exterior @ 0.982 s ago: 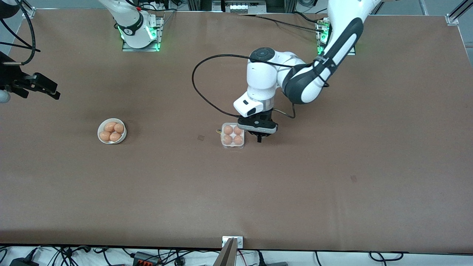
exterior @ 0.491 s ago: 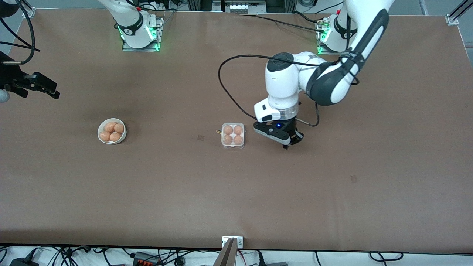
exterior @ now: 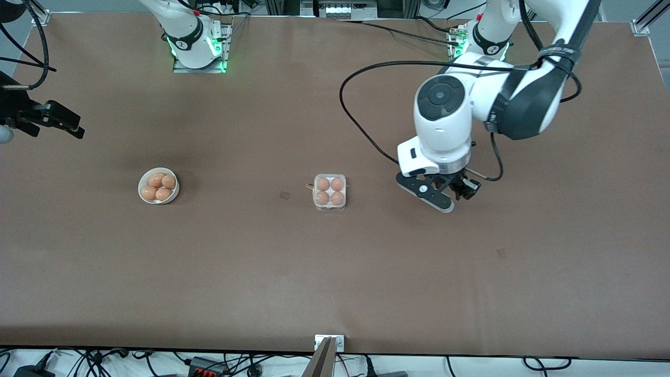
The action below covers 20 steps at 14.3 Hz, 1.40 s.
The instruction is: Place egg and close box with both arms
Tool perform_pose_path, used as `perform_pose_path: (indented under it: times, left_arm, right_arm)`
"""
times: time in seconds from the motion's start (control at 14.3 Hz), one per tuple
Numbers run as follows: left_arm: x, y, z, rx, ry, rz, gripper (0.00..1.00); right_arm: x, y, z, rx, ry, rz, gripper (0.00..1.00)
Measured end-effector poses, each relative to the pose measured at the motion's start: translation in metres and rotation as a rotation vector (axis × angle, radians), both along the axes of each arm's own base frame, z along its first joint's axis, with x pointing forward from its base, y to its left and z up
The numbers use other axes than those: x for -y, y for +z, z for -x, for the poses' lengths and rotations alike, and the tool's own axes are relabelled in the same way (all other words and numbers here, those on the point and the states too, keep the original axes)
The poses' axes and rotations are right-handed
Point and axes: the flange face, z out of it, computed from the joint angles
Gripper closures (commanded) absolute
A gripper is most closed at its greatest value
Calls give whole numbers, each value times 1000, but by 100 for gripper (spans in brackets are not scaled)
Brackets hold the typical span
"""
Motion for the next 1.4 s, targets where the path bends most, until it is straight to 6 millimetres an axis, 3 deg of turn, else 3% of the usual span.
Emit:
perform_pose_path:
  times: [0.21, 0.42, 0.56, 0.77, 0.91, 1.05, 1.19, 1.4]
  left_arm:
    - [-45, 15, -9, -113, 129, 60, 0]
    - [-80, 56, -18, -139, 215, 103, 0]
    - [-94, 78, -20, -133, 253, 128, 0]
    - [-105, 93, -17, -134, 400, 172, 0]
    - [-123, 106, -13, -148, 517, 228, 0]
    - [-165, 122, -6, -149, 590, 286, 0]
    - [-202, 135, 5, -82, 553, 319, 0]
    - [-246, 139, 27, 44, 496, 343, 0]
  right_arm:
    - [0, 1, 7, -1, 0, -1, 0]
    - [0, 0, 11, -1, -1, -1, 0]
    - [0, 1, 11, 2, -2, -1, 0]
    - [0, 1, 12, 2, -1, -1, 0]
    - [0, 2, 12, 2, -1, -1, 0]
    - [0, 2, 12, 4, -1, -1, 0]
    - [0, 4, 12, 8, -1, -1, 0]
    - [-1, 4, 13, -3, -1, -1, 0]
